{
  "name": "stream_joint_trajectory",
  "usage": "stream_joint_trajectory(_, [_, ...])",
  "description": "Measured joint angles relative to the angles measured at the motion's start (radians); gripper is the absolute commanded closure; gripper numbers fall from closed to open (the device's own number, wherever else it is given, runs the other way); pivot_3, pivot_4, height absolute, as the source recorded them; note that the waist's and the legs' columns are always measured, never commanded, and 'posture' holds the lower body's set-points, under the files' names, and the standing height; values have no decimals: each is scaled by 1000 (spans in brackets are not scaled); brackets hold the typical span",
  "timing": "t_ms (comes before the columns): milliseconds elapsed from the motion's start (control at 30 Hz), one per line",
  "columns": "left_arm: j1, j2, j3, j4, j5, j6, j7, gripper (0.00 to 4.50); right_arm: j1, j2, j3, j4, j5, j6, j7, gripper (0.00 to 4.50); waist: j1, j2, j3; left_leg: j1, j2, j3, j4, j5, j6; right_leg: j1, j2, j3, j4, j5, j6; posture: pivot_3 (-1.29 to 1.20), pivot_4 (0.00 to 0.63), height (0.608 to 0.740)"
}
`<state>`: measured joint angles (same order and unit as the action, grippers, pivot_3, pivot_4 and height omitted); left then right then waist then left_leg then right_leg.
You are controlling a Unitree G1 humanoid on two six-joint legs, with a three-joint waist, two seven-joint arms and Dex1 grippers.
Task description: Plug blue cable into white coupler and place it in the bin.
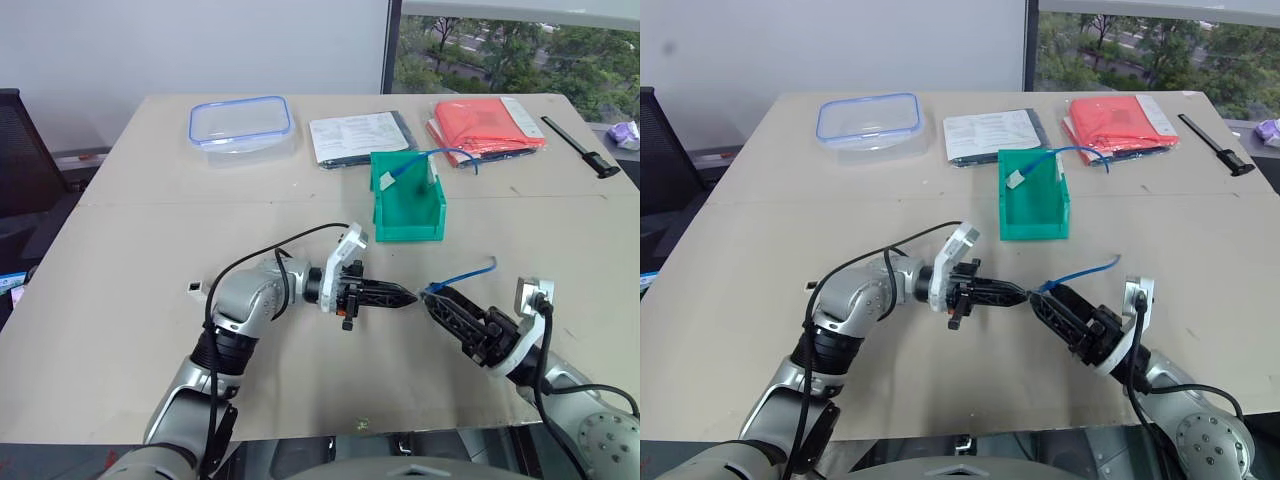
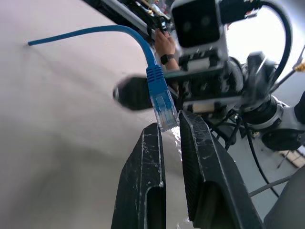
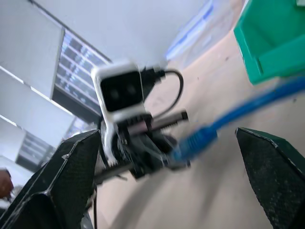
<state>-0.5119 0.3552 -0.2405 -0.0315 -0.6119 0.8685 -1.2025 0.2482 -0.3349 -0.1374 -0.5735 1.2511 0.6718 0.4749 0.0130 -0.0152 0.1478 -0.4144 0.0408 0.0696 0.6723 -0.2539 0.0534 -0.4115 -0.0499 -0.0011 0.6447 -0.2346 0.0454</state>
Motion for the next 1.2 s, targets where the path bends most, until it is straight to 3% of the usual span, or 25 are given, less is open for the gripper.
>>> stream_joint_trajectory(67, [0, -4, 3, 0, -13, 9, 6, 4500, -15, 4, 0, 0, 10, -2, -17, 855, 0, 0, 0, 0, 0, 0, 0, 0, 0, 0, 0, 0, 0, 0, 0, 0, 150, 740])
stream_joint_trajectory(300, [-2, -23, 39, 0, -90, 65, 24, 4500, -27, -2, 1, 1, 12, -8, -20, 4357, -1, 0, 0, 0, 0, 0, 0, 0, 0, 0, 0, 0, 0, 0, 0, 0, 150, 740])
stream_joint_trajectory(567, [0, -17, 71, -11, -167, 153, 42, 4500, -36, -1, 3, 1, 56, -14, -9, 4446, -1, 0, 0, 0, 0, 0, 0, 0, 0, 0, 0, 0, 0, 0, 0, 0, 150, 740])
stream_joint_trajectory(600, [1, -14, 72, -18, -168, 152, 42, 3570, -37, -1, 4, 1, 59, -13, -3, 4500, -1, 0, 0, 0, 0, 0, 0, 0, 0, 0, 0, 0, 0, 0, 0, 0, 150, 740])
stream_joint_trajectory(633, [2, -11, 71, -20, -167, 150, 42, 3301, -38, -1, 6, 0, 62, -13, -2, 4500, -1, 0, 0, 0, 0, 0, 0, 0, 0, 0, 0, 0, 0, 0, 0, 0, 150, 740])
stream_joint_trajectory(700, [9, -12, 71, -30, -165, 147, 56, 2293, -39, -1, 6, 0, 64, -13, -2, 4500, -1, 0, 0, 0, 0, 0, 0, 0, 0, 0, 0, 0, 0, 0, 0, 0, 150, 740])
stream_joint_trajectory(967, [96, 54, 83, -226, -146, 57, 110, 2293, -58, 0, -8, 15, 64, -26, -5, 4500, -3, 0, 0, 1, 2, 0, -1, 0, 0, 0, 0, 0, 0, 0, 0, 0, 150, 740])
stream_joint_trajectory(1200, [289, 84, 193, -437, 141, -294, 398, 2293, -112, 19, -41, 119, -84, -124, -7, 4500, -3, 0, 0, 1, 1, 2, -1, 0, 0, 0, -1, 3, 0, 0, -1, 0, 150, 740])
